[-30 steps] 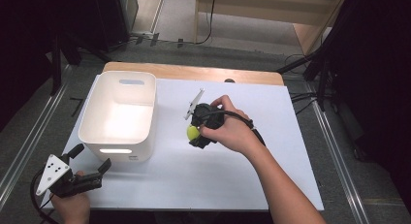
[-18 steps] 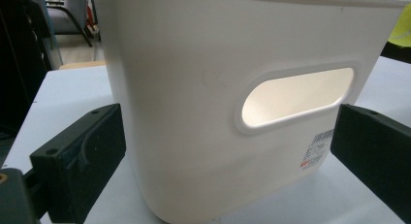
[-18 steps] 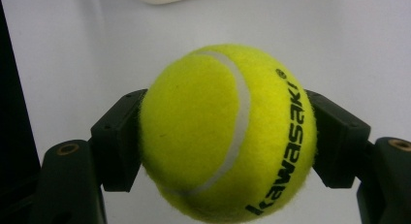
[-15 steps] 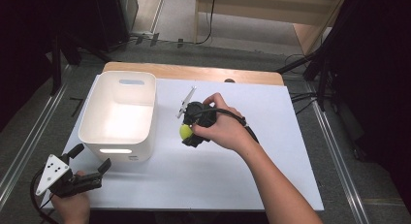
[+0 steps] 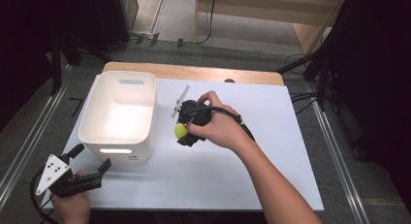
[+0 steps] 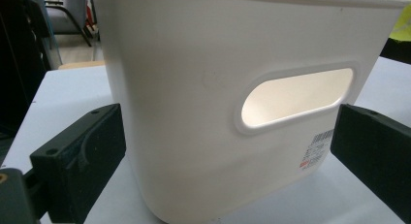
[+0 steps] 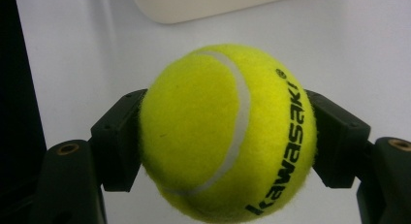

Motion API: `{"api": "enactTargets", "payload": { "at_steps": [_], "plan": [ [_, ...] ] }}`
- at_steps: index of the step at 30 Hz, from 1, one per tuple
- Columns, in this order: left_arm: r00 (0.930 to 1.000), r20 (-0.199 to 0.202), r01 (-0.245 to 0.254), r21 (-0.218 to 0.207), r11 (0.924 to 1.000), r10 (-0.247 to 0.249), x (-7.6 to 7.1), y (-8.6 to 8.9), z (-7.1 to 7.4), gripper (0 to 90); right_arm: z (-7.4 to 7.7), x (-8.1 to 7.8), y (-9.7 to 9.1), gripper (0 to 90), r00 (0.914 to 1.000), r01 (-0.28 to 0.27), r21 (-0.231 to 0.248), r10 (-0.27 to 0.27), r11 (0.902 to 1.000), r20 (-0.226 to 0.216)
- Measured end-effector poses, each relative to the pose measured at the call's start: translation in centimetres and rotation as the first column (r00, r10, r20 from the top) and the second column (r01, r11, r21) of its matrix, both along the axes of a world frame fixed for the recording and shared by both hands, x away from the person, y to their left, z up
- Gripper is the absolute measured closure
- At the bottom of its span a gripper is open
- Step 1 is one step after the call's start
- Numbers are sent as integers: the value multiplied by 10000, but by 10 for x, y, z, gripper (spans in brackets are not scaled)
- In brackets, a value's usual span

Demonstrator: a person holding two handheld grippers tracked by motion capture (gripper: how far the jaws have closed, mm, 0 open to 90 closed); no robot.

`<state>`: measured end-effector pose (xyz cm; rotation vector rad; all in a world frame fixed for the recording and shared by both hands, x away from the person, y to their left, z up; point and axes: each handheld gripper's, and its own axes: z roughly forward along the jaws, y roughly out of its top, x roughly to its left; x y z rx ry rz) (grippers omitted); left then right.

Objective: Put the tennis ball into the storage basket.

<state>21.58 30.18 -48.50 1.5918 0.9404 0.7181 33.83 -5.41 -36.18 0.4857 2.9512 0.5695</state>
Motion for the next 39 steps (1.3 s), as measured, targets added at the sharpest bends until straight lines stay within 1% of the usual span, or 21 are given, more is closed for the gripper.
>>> {"api": "enactTargets", "payload": {
  "at_steps": [3,5,11,15,18,21,25,26,27,28,30,32,37,38,39],
  "plan": [
    [10000,10,-2,-11,10000,2,0,0,0,0,2,0,4,238,10000,34,19,-34,10000,-3],
    [10000,5,-5,-2,10000,5,0,0,0,0,3,0,6,238,10000,-85,28,85,10000,13],
    [10000,8,-1,-31,10000,1,0,0,0,0,5,1,13,238,9999,-130,128,130,9998,-16],
    [10000,-11,25,-62,10000,-25,0,0,0,0,7,2,17,238,9997,-238,49,238,9997,-33],
    [10000,5,16,-55,10000,-16,0,0,0,0,8,3,22,238,9996,-280,66,280,9996,-30],
    [10000,-35,28,-34,10000,-28,0,1,0,0,10,4,26,238,9990,-435,77,435,9990,-31],
    [10000,-24,17,-107,9999,-17,1,1,0,0,12,4,31,238,9990,-451,89,452,9989,-36],
    [10000,-28,16,-98,10000,-16,1,1,0,0,13,4,32,238,9989,-462,136,462,9988,-46],
    [10000,-37,13,-94,10000,-13,0,1,0,0,13,5,33,238,9987,-513,82,513,9987,-69],
    [10000,-27,32,-78,10000,-32,1,1,0,0,13,5,34,238,9989,-461,133,462,9988,-49],
    [10000,-30,20,-106,9999,-20,1,1,0,0,14,6,36,238,9983,-587,114,588,9982,-47],
    [10000,-23,22,-107,9999,-22,1,1,0,0,14,6,38,238,9985,-547,122,548,9984,-89],
    [10000,-46,18,-116,9999,-18,1,0,0,0,16,6,43,238,9974,-710,76,711,9974,-80],
    [10000,-44,15,-112,9999,-15,1,0,0,0,17,6,44,238,9980,-620,154,622,9980,-97],
    [10000,-43,20,-111,9999,-20,1,0,0,0,18,7,45,238,9974,-710,106,711,9974,-71]
  ]
}}
